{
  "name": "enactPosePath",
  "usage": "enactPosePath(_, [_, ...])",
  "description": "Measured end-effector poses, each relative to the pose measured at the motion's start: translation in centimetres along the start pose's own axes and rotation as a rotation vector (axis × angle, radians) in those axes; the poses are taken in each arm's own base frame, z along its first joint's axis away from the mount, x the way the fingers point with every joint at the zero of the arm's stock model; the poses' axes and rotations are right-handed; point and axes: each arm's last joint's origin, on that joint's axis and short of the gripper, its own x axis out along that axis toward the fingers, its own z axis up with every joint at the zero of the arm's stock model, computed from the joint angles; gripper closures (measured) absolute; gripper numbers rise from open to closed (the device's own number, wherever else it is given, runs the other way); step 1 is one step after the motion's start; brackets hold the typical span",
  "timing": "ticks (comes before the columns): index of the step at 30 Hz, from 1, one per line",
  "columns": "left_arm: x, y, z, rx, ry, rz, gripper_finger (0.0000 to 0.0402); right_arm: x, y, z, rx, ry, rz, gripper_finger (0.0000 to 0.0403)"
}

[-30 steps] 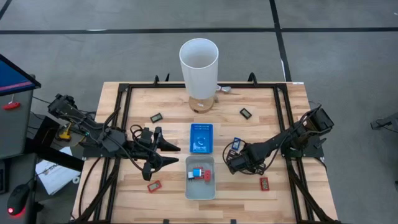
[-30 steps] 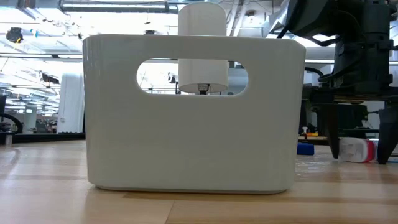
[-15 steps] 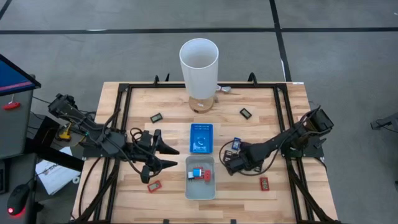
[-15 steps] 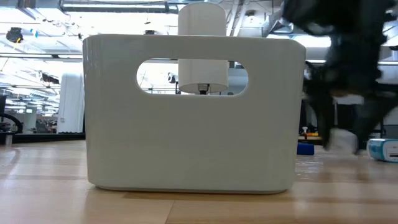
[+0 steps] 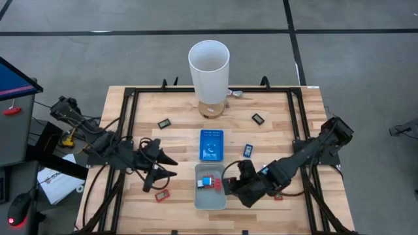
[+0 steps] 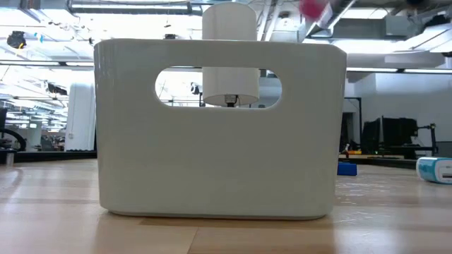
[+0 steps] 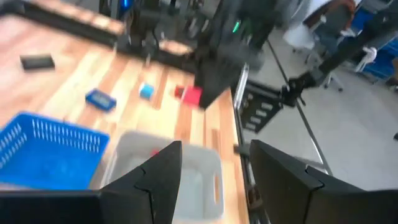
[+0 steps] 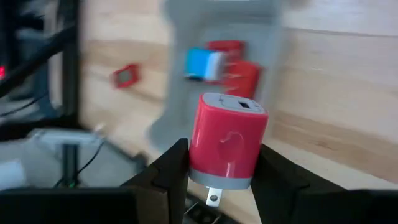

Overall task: Pick & Place Office items
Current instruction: Put the pink charger adapter into the gray bin

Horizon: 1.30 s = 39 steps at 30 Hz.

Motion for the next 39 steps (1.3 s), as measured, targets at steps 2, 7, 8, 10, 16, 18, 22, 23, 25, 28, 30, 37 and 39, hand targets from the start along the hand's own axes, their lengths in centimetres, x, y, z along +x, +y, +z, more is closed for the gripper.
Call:
enactPosePath(2, [-0.3, -0.1, -0.5, -0.009, 0.036, 0.000, 0.0216, -0.8, 0.9, 0.0, -0.029, 0.007, 0.039, 0.0269])
enactPosePath(7, [-0.7, -0.8, -1.5, -0.034, 0.077, -0.003, 0.0216, -0.8, 1.9, 1.0, -0.056, 0.039, 0.062, 0.0271])
enactPosePath(8, [-0.7, -0.9, -1.5, -0.035, 0.074, 0.000, 0.0216, -0.5, 2.1, 1.1, -0.059, 0.051, 0.067, 0.0270])
enactPosePath(10, [-0.9, -1.2, -1.8, -0.041, 0.074, -0.003, 0.0216, 0.2, 2.7, 1.5, -0.056, 0.081, 0.095, 0.0270])
enactPosePath(16, [-1.3, -1.7, -2.1, -0.055, 0.069, -0.010, 0.0232, 3.2, 3.3, 1.0, -0.072, 0.182, 0.107, 0.0269])
enactPosePath(18, [-1.3, -1.7, -2.2, -0.055, 0.071, -0.006, 0.0241, 4.6, 3.1, 0.3, -0.075, 0.234, 0.083, 0.0269])
enactPosePath(22, [-1.4, -1.7, -2.2, -0.054, 0.072, -0.008, 0.0257, 6.8, 2.8, -0.8, -0.059, 0.309, 0.056, 0.0269])
enactPosePath(23, [-1.4, -1.7, -2.2, -0.054, 0.072, -0.008, 0.0260, 7.1, 2.7, -1.0, -0.052, 0.313, 0.048, 0.0269])
enactPosePath(25, [-1.4, -1.7, -2.3, -0.052, 0.073, -0.006, 0.0265, 7.4, 2.5, -1.3, -0.045, 0.312, 0.026, 0.0269])
enactPosePath(28, [-1.4, -1.7, -2.3, -0.050, 0.076, -0.004, 0.0267, 7.9, 2.4, -1.0, -0.033, 0.305, 0.013, 0.0268])
enactPosePath(30, [-1.2, -1.6, -2.6, -0.048, 0.078, -0.001, 0.0268, 8.3, 2.6, -1.0, -0.028, 0.322, 0.023, 0.0268])
enactPosePath(37, [-0.8, -1.3, -3.5, -0.073, 0.079, 0.004, 0.0268, 9.1, 2.7, -0.2, -0.037, 0.311, 0.027, 0.0268])
enactPosePath(39, [-0.7, -1.3, -3.5, -0.080, 0.071, -0.002, 0.0268, 9.3, 2.8, 0.1, -0.033, 0.316, 0.028, 0.0266])
